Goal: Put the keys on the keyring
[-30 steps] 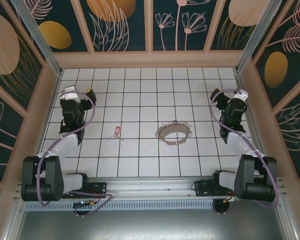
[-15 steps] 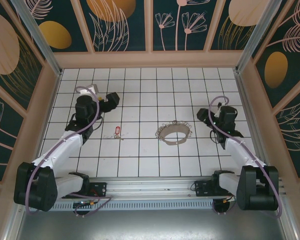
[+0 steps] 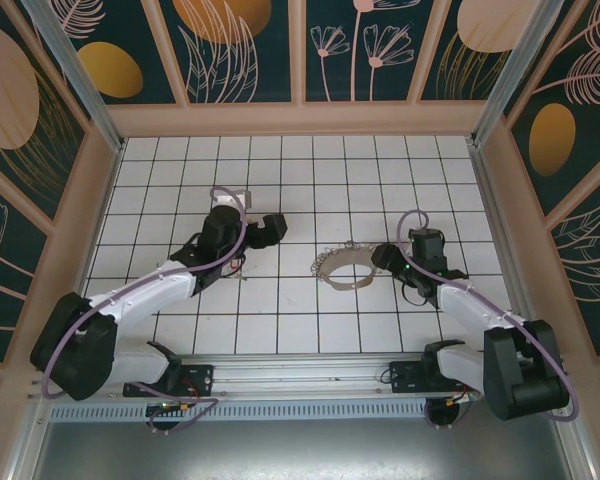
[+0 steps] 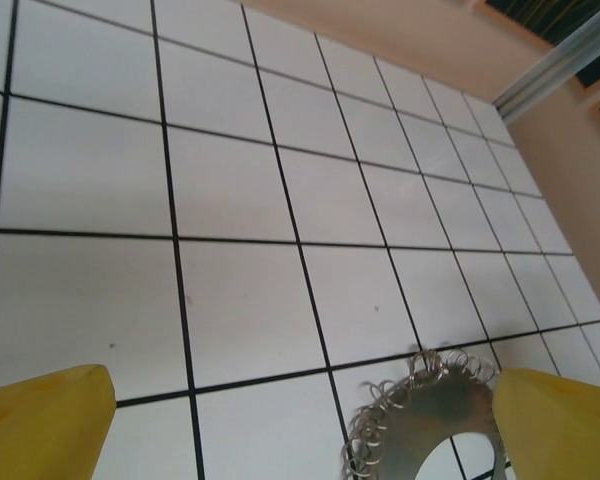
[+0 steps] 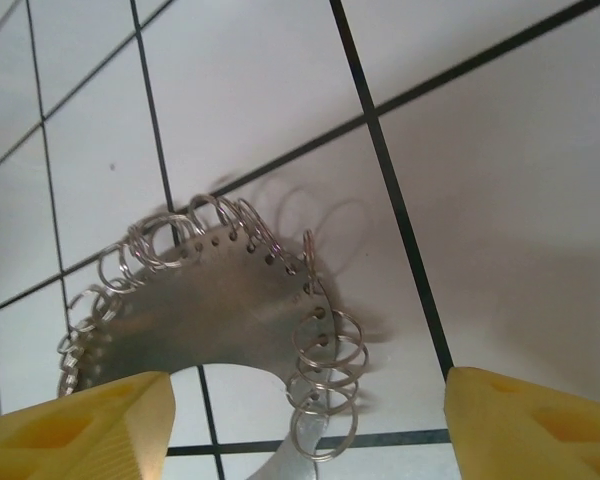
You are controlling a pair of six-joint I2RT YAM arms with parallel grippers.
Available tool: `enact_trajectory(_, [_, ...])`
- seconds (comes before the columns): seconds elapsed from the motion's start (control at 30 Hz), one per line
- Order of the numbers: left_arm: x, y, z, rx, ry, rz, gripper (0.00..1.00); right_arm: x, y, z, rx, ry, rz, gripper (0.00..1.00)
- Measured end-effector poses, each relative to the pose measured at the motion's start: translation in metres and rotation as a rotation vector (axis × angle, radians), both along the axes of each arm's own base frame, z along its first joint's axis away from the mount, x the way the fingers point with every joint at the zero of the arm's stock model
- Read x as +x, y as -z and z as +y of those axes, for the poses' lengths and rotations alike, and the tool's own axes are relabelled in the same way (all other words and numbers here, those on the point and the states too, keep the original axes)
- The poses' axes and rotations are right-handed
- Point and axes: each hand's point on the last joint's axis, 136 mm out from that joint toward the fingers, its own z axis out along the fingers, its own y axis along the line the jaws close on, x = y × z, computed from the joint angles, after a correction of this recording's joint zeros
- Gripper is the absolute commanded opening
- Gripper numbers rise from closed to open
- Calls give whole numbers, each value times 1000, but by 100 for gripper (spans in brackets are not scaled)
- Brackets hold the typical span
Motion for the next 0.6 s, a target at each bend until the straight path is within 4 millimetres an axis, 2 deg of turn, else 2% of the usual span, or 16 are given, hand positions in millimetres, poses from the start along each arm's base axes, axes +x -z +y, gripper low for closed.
enact_trajectory(0.1, [-3,5,-11,14,22,13,97,-1,5,2,3,1,18,62])
enact_trajectory(0.3, [-4,2,-28,18,52,7,98,-3,17,10,5,-15,56,54])
enact_trajectory(0.6, [-5,3,-31,26,55,5,99,7,23,22,6,-39,71,44])
